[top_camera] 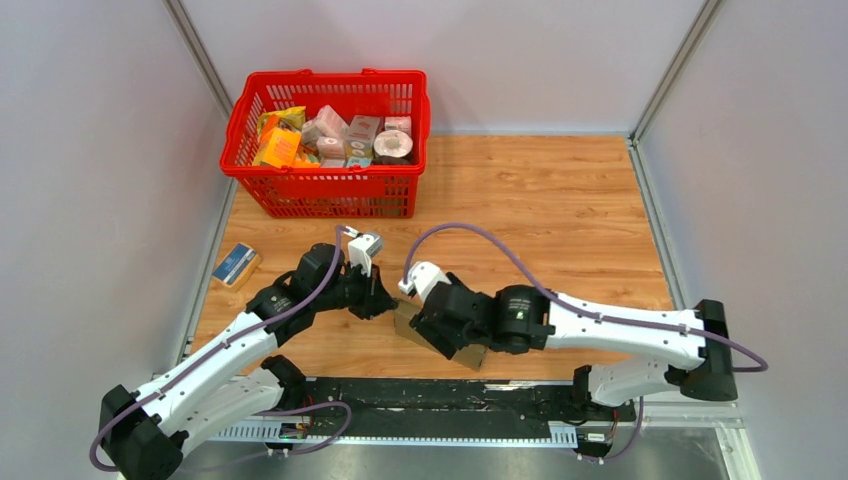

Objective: Fold the paper box

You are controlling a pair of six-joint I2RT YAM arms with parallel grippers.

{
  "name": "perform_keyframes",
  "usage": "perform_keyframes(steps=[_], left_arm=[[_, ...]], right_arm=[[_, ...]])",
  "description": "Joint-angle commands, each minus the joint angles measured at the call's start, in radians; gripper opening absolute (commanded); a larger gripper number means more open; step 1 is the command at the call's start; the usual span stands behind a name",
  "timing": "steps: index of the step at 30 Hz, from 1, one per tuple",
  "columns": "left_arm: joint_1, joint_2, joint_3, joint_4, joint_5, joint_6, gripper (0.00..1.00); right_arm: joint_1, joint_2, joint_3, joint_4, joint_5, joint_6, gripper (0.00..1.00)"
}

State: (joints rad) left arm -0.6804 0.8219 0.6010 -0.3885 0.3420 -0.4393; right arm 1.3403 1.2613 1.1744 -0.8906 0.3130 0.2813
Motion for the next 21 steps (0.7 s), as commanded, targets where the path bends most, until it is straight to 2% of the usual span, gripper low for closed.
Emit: perform_keyframes(steps=[1,12,21], left_arm=[[-0.007,0.011,-0.010,-0.070,-0.012,0.008,0.00],[-0.007,0.013,-0.014,-0.066,-0.011,0.007,0.00],[-0.008,-0.018,-0.032,-0.058,-0.031,-0.012,0.01]], right_arm=[[0.082,0.075,0.083,-0.036,0.242,-0.113,0.69],[0.189,0.251,0.122,-0.091,0.348,-0.100,0.66],[0.244,0.343,0.119,-0.137,0.451,-0.074,0.55]])
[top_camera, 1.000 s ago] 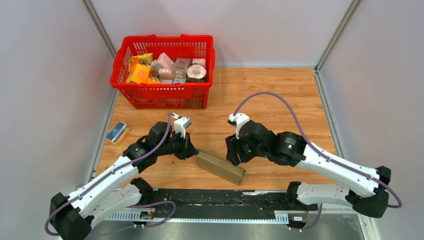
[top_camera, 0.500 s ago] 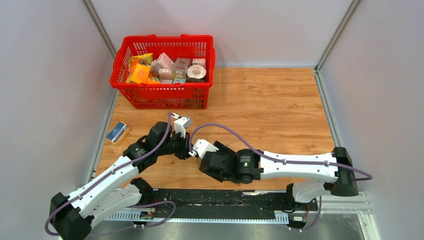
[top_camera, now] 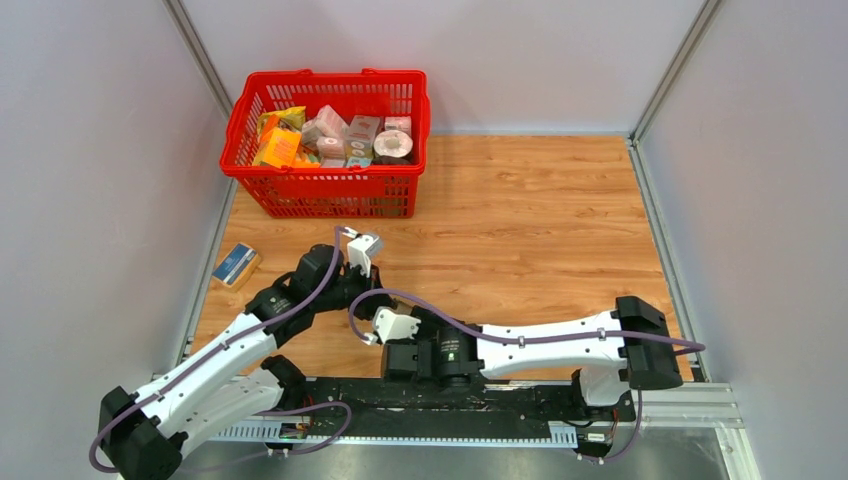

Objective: Fold the paper box

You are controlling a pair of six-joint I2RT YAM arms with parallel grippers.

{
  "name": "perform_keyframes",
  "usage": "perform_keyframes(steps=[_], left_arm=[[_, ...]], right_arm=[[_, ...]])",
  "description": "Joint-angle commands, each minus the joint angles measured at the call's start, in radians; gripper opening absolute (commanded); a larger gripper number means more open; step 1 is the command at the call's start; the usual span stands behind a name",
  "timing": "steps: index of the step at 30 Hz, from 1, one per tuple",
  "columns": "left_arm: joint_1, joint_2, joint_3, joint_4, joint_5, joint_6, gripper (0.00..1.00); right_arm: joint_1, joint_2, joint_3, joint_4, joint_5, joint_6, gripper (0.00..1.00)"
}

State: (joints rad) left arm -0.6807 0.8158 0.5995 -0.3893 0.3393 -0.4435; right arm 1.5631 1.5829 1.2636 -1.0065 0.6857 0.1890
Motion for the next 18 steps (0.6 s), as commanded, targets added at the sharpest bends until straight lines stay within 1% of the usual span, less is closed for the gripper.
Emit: perform_keyframes(steps=[1,3,6,7,10,13,14,17,18], left_arm=[[-0.006,-0.018,-0.038,-0.057,-0.029,-0.015,0.04],[-0.006,-0.035,-0.043,-0.059,-0.039,-0.018,0.08],[-0.006,-0.076,-0.049,-0.091,-0.052,-0.027,0.22],[-0.008,-0.092,-0.052,-0.112,-0.057,-0.040,0.30],[-0.006,-0.168,-0.055,-0.170,-0.077,-0.084,0.40],[-0.006,-0.259,-0.044,-0.244,-0.085,-0.125,0.43],[-0.005,-0.311,-0.043,-0.258,-0.088,-0.138,0.44],[-0.003,-0.365,0.002,-0.307,-0.138,-0.182,0.47],[-0.002,-0.360,0.022,-0.313,-0.163,-0.192,0.47]], right_arm=[[0.025,0.029,0.026,-0.021,0.095,0.021,0.52],[0.034,0.035,0.017,-0.021,0.112,0.027,0.49],[0.041,0.037,0.005,-0.015,0.144,0.030,0.43],[0.040,0.035,0.002,-0.011,0.153,0.030,0.41],[0.043,0.025,-0.018,0.012,0.149,0.020,0.39],[0.043,0.014,-0.036,0.035,0.140,0.007,0.39],[0.043,0.012,-0.041,0.043,0.135,0.004,0.39],[0.041,0.000,-0.061,0.071,0.107,-0.006,0.40],[0.041,-0.006,-0.067,0.080,0.097,-0.010,0.40]])
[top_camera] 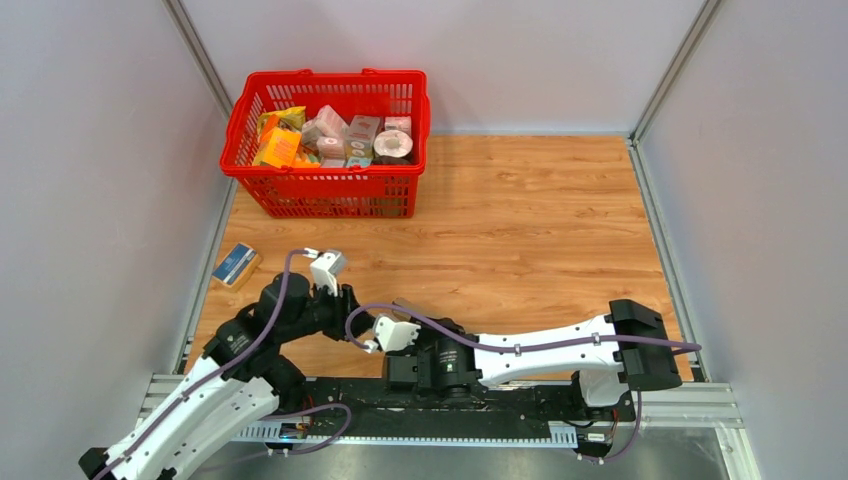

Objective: Fold the paper box

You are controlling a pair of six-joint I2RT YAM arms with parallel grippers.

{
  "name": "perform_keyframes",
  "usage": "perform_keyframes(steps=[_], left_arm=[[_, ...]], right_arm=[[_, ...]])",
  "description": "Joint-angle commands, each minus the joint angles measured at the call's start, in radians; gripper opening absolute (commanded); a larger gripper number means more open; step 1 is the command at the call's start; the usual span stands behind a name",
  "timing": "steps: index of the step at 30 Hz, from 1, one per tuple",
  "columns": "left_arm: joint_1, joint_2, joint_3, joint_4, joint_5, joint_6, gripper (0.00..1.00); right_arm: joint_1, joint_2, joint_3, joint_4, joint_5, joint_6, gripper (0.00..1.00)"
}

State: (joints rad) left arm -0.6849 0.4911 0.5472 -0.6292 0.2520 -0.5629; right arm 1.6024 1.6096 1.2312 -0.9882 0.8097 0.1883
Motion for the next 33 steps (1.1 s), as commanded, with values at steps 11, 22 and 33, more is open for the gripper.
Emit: perform_keyframes(steps=[11,22,33], left_arm=[[0.073,0.375,0.197,0.362,0.265,-0.232,0.21],[0.073,0.440,-0.015,0.611,0.328,-0.285,0.13],[0.071,0.449,-0.130,0.655,0.259,-0.244,0.11]], right_arm=[[-0.001,-0.025,-0.058,0.098,-0.053,-0.001,0.45],[-0.022,-0.066,-0.071,0.129,-0.118,-0.004,0.46],[-0.076,-0.157,-0.091,0.140,-0.225,0.033,0.62]])
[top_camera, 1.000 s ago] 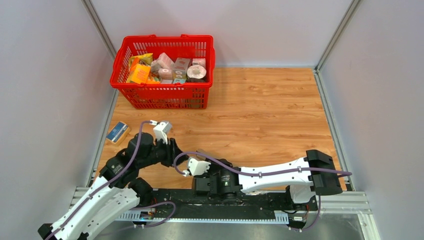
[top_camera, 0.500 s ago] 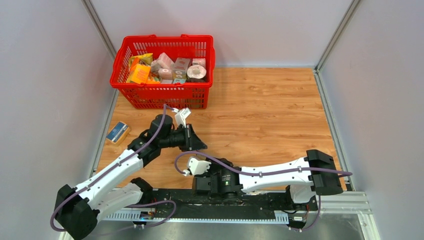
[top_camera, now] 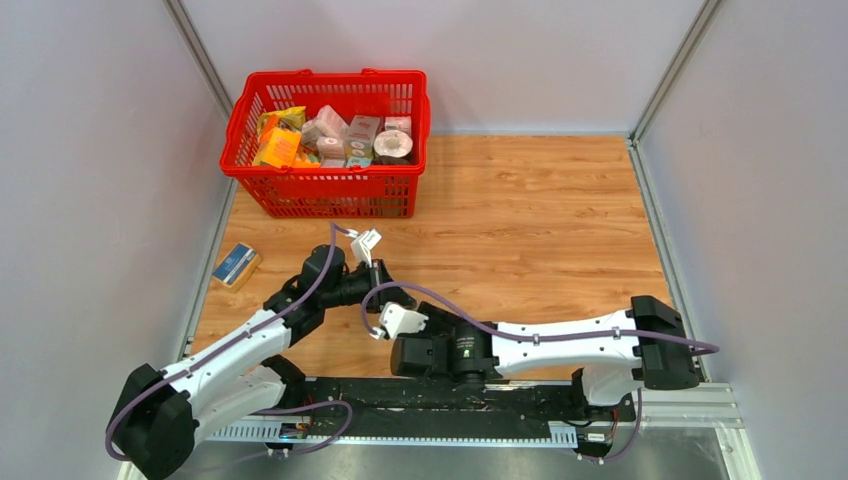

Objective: Fold the paper box

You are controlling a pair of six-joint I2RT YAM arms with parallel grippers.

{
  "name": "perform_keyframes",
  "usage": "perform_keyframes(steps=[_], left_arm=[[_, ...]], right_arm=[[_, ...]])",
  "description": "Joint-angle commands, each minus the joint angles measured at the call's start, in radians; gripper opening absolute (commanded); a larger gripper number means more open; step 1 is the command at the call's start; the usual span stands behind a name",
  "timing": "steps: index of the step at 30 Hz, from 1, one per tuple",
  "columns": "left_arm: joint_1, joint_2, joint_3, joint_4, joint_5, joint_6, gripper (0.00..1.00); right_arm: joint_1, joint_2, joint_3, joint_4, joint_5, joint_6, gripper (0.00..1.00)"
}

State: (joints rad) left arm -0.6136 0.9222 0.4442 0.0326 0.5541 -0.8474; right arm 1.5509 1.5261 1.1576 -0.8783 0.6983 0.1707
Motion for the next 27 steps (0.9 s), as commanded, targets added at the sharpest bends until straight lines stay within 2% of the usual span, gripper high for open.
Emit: perform_keyframes(steps=[1,2,3,5,6,7,9,11,12,13,14,15,17,18,21,24,27], left_arm=[[0.000,0.026,-0.025,-0.008,-0.043,0.044,0.11],[0.002,0.030,-0.024,-0.008,-0.045,0.047,0.11],[0.000,0.035,-0.021,-0.014,-0.045,0.054,0.11],[0.000,0.044,-0.016,-0.019,-0.043,0.059,0.11],[0.002,0.046,-0.015,-0.020,-0.042,0.062,0.11],[0.000,0.046,-0.013,-0.022,-0.043,0.064,0.11],[0.002,0.043,-0.009,-0.026,-0.039,0.064,0.10],[0.000,0.040,-0.004,-0.026,-0.036,0.067,0.11],[0.000,0.038,0.001,-0.052,-0.037,0.068,0.10],[0.000,0.035,0.002,-0.054,-0.036,0.067,0.10],[0.002,0.037,0.002,-0.054,-0.034,0.067,0.10],[0.002,0.035,0.004,-0.056,-0.034,0.067,0.10],[0.000,0.037,0.007,-0.060,-0.033,0.068,0.10],[0.002,0.038,0.008,-0.062,-0.034,0.070,0.10],[0.000,0.040,0.010,-0.063,-0.029,0.071,0.10],[0.002,0.037,0.011,-0.069,-0.028,0.073,0.10],[0.002,0.026,0.008,-0.076,-0.033,0.073,0.10]], right_arm=[[-0.040,-0.092,-0.018,0.026,-0.146,0.058,0.65],[-0.049,-0.113,-0.016,0.019,-0.164,0.068,0.67],[-0.060,-0.166,-0.016,0.007,-0.189,0.091,0.75],[-0.100,-0.228,-0.016,-0.007,-0.298,0.121,0.79],[-0.116,-0.295,-0.024,-0.014,-0.339,0.140,0.85],[-0.168,-0.328,-0.032,-0.011,-0.453,0.182,0.88],[-0.240,-0.420,-0.067,-0.010,-0.566,0.243,0.88],[-0.388,-0.475,-0.110,0.004,-0.745,0.338,0.85],[-0.441,-0.527,-0.130,0.028,-0.858,0.367,0.81],[-0.537,-0.549,-0.180,0.048,-0.911,0.421,0.78],[-0.579,-0.572,-0.202,0.071,-0.971,0.441,0.75],[-0.616,-0.607,-0.225,0.131,-1.069,0.457,0.64],[-0.692,-0.633,-0.274,0.180,-1.129,0.495,0.52],[-0.713,-0.647,-0.288,0.215,-1.154,0.504,0.39],[-0.785,-0.641,-0.341,0.283,-1.250,0.521,0.21],[-0.848,-0.646,-0.419,0.356,-1.350,0.544,0.11],[-0.874,-0.665,-0.516,0.396,-1.376,0.550,0.07]])
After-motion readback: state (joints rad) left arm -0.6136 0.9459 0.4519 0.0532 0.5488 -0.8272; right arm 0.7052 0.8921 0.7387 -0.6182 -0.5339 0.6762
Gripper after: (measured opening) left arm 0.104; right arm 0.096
